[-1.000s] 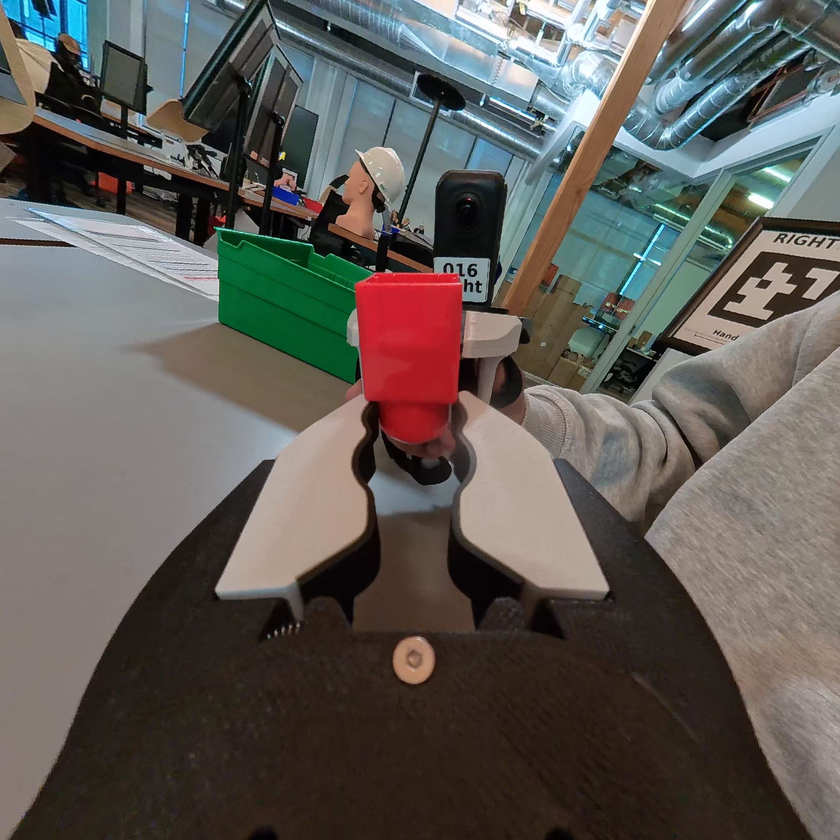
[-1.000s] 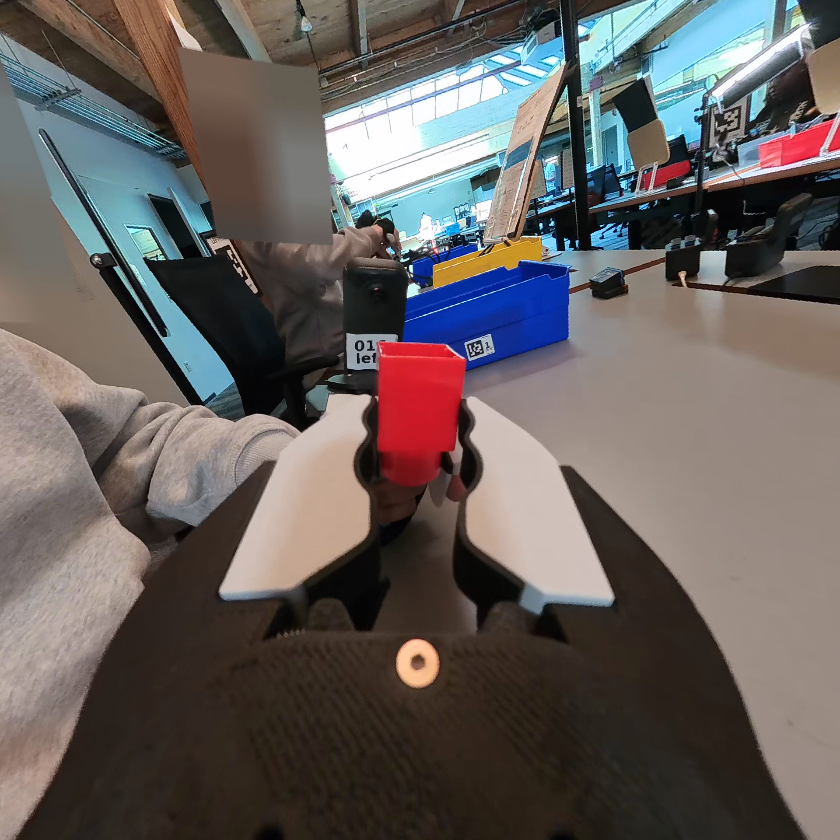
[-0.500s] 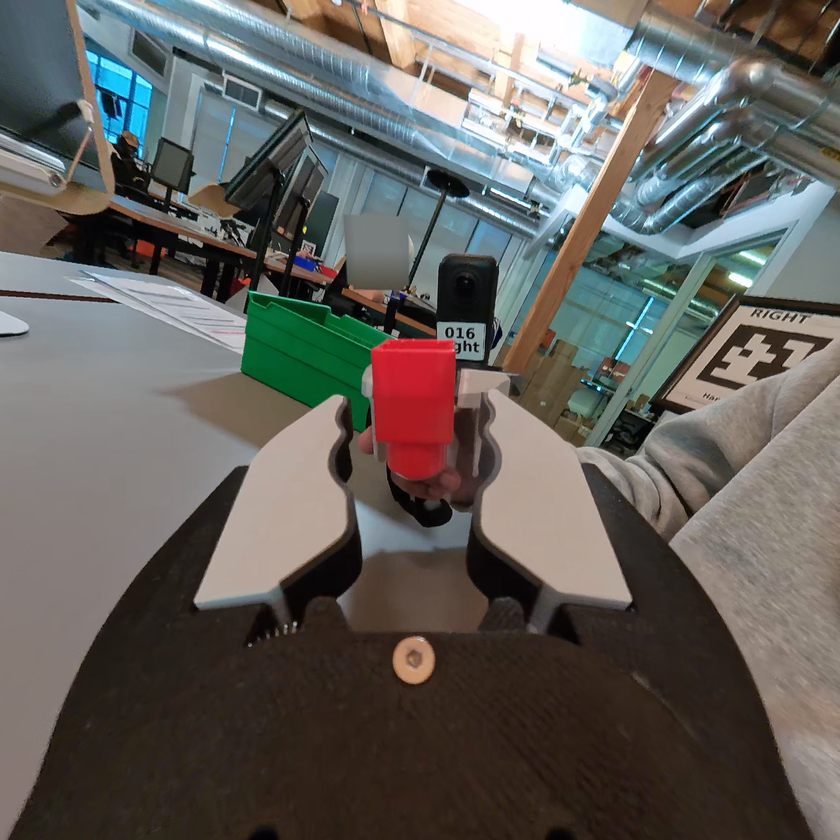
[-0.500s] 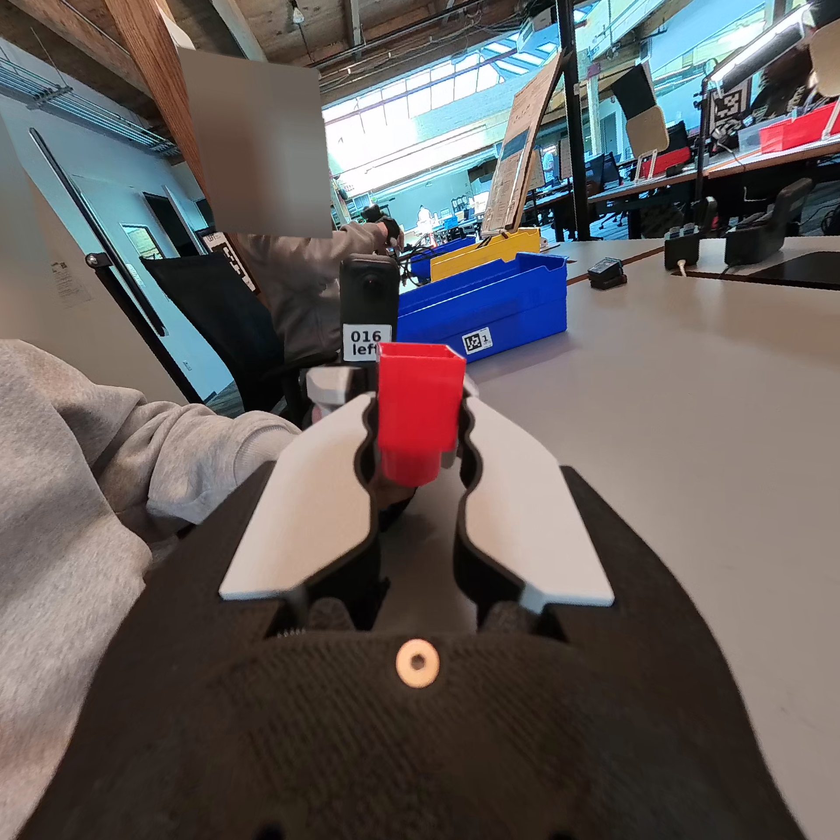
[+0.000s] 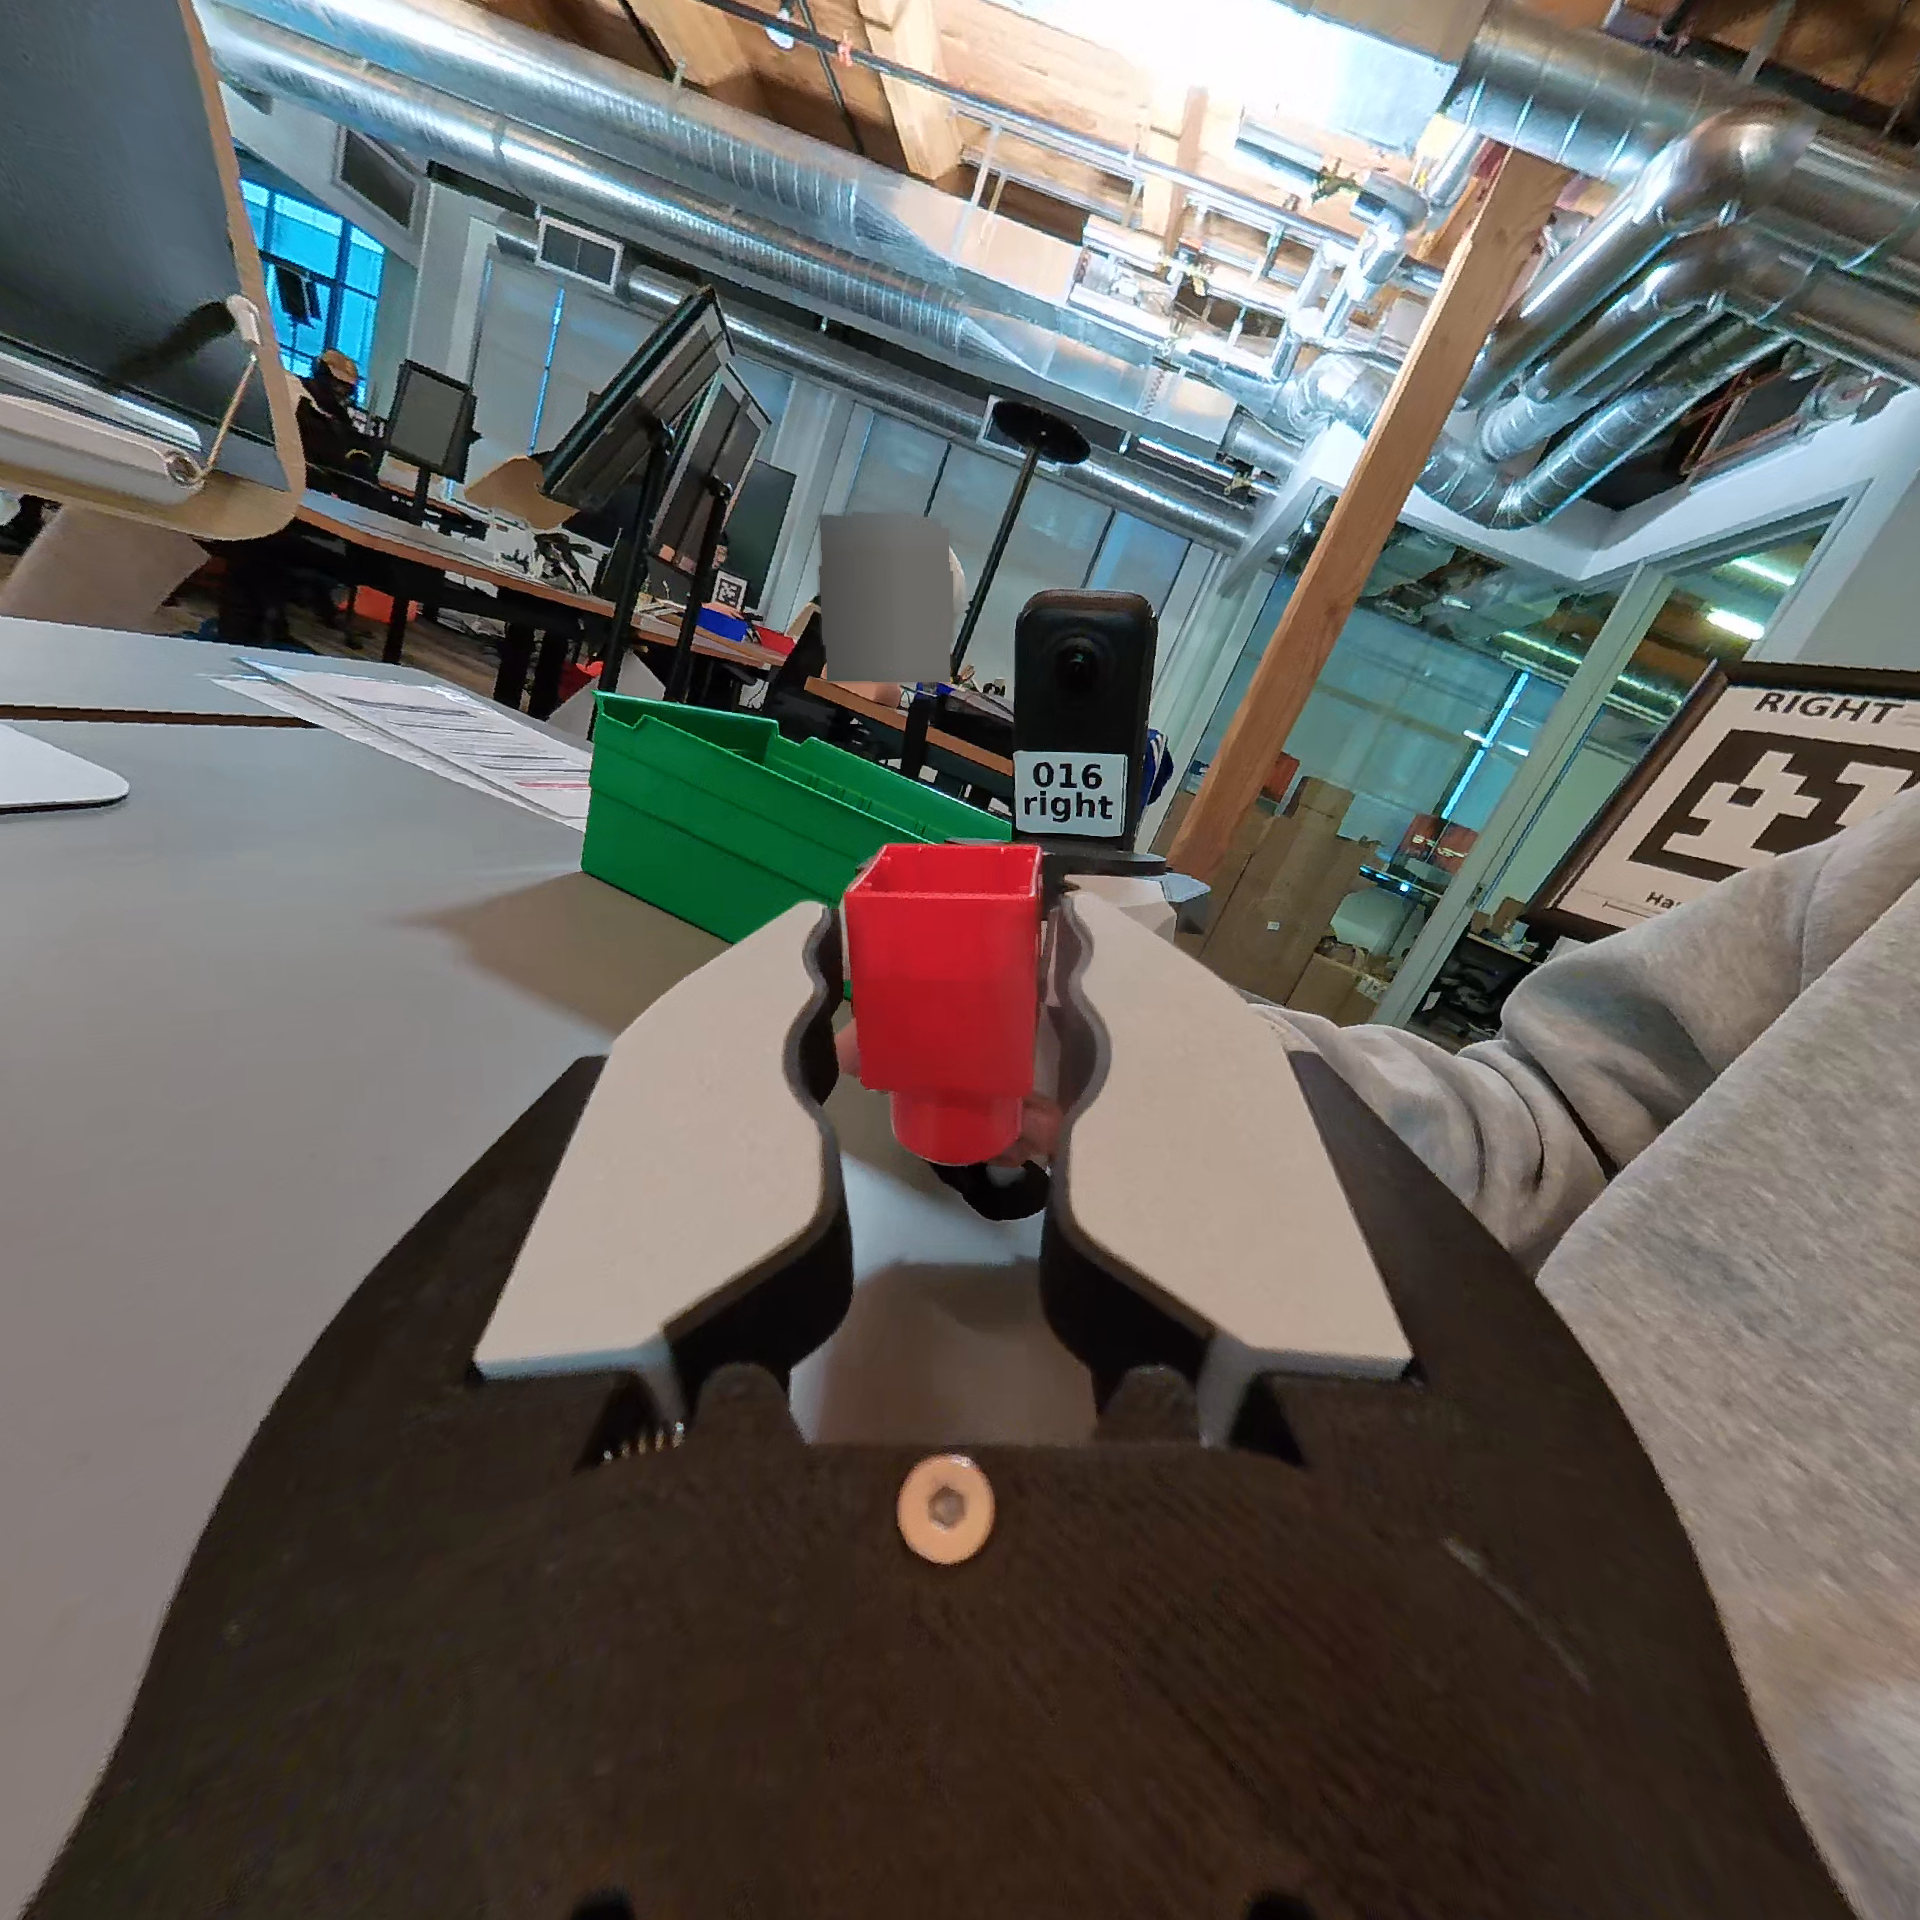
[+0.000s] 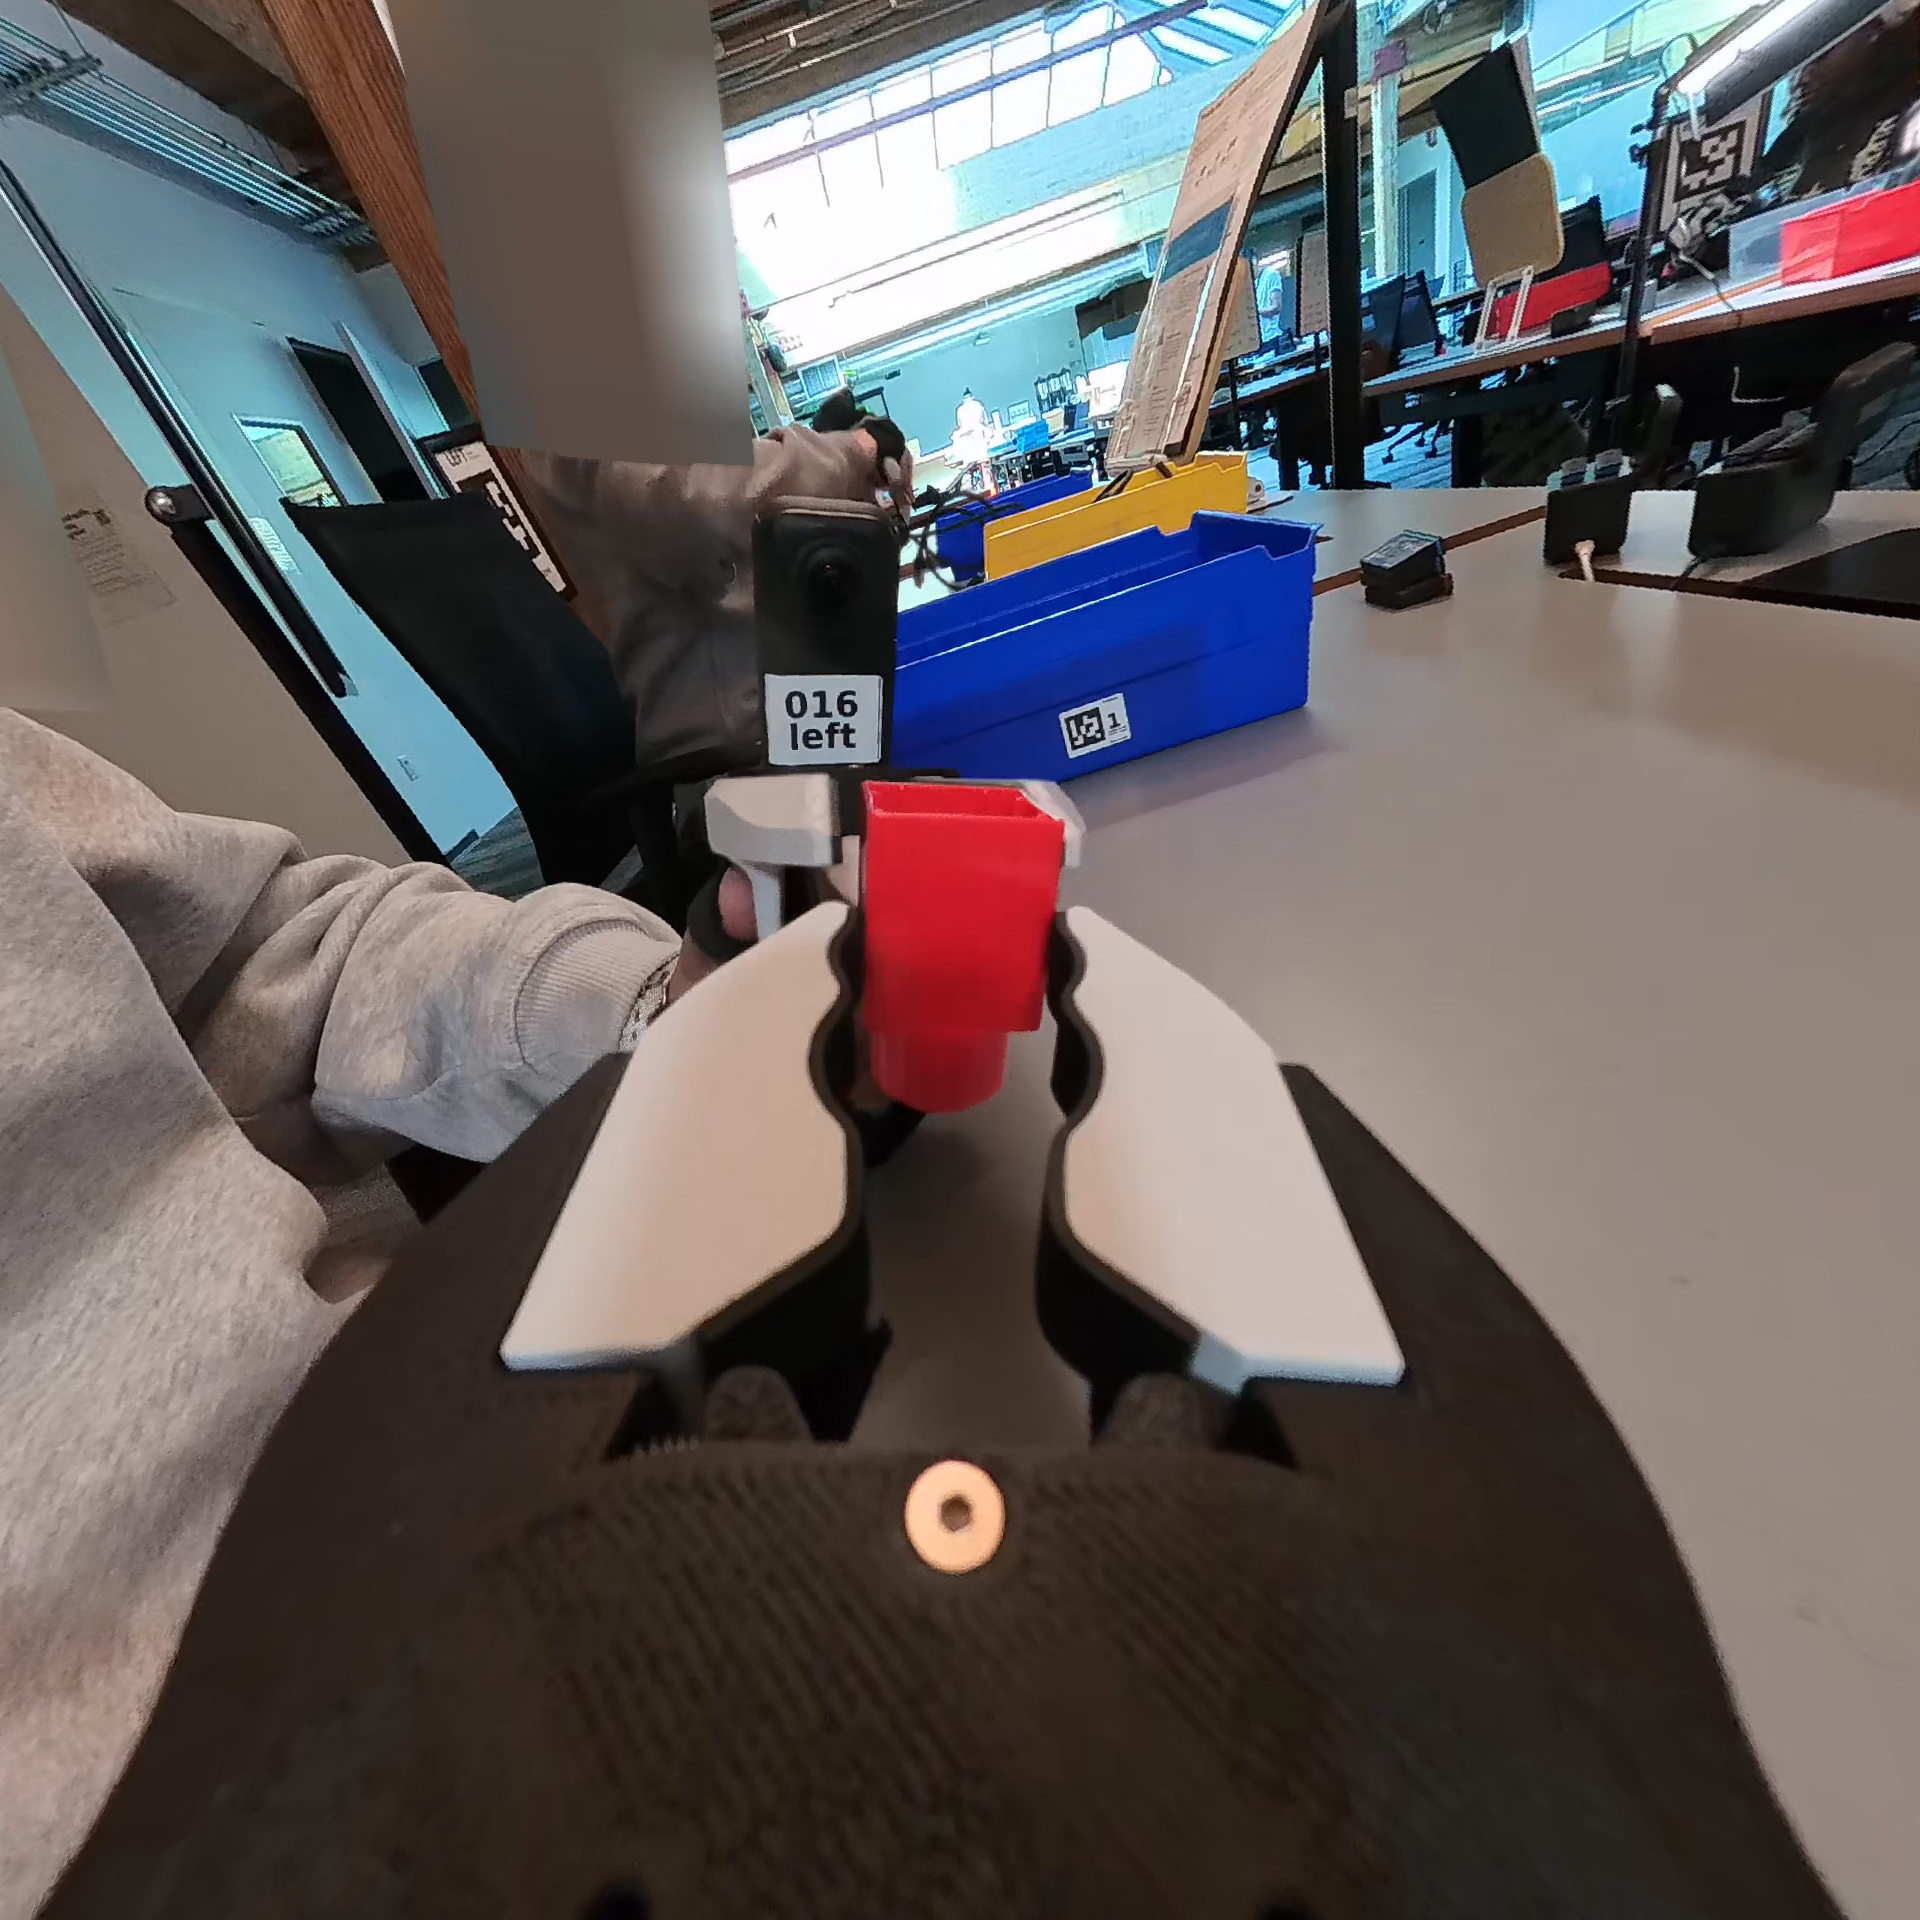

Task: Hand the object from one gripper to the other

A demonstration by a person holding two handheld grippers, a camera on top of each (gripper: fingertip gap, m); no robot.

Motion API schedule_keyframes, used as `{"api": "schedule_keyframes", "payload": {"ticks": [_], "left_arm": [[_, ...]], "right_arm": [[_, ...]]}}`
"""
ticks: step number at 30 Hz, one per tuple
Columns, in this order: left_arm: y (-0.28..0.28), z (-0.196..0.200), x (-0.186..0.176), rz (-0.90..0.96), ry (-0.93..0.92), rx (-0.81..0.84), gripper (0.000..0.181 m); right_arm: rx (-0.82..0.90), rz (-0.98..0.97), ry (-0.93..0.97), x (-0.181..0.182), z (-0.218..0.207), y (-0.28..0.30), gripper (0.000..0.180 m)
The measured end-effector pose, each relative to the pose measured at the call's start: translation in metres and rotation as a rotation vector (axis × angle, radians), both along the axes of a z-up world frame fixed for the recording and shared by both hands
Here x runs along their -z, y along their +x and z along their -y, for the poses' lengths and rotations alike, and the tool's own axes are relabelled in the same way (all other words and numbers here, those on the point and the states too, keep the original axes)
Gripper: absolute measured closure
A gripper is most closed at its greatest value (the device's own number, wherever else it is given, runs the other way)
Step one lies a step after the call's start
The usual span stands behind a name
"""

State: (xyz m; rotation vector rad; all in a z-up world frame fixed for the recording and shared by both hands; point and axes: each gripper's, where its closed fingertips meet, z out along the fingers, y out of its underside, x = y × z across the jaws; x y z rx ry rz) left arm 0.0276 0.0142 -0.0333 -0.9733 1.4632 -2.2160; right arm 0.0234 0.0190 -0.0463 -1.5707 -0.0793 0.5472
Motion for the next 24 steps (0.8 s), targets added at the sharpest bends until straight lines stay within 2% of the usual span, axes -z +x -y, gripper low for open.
{"api": "schedule_keyframes", "payload": {"ticks": [4, 13, 18, 24], "left_arm": [[0.000, -0.002, -0.001, -0.002, -0.013, -0.001, 0.146], [0.000, -0.003, 0.000, -0.008, -0.016, -0.002, 0.147], [0.001, -0.009, -0.002, -0.010, -0.045, -0.013, 0.147], [0.002, -0.021, -0.006, -0.012, -0.122, -0.030, 0.147]], "right_arm": [[-0.002, 0.001, -0.003, 0.001, 0.000, 0.000, 0.145], [-0.008, -0.021, -0.002, 0.001, -0.001, 0.000, 0.144], [0.020, -0.067, 0.029, -0.004, -0.001, 0.008, 0.128], [0.003, -0.222, -0.020, 0.005, -0.005, 0.015, 0.114]]}}
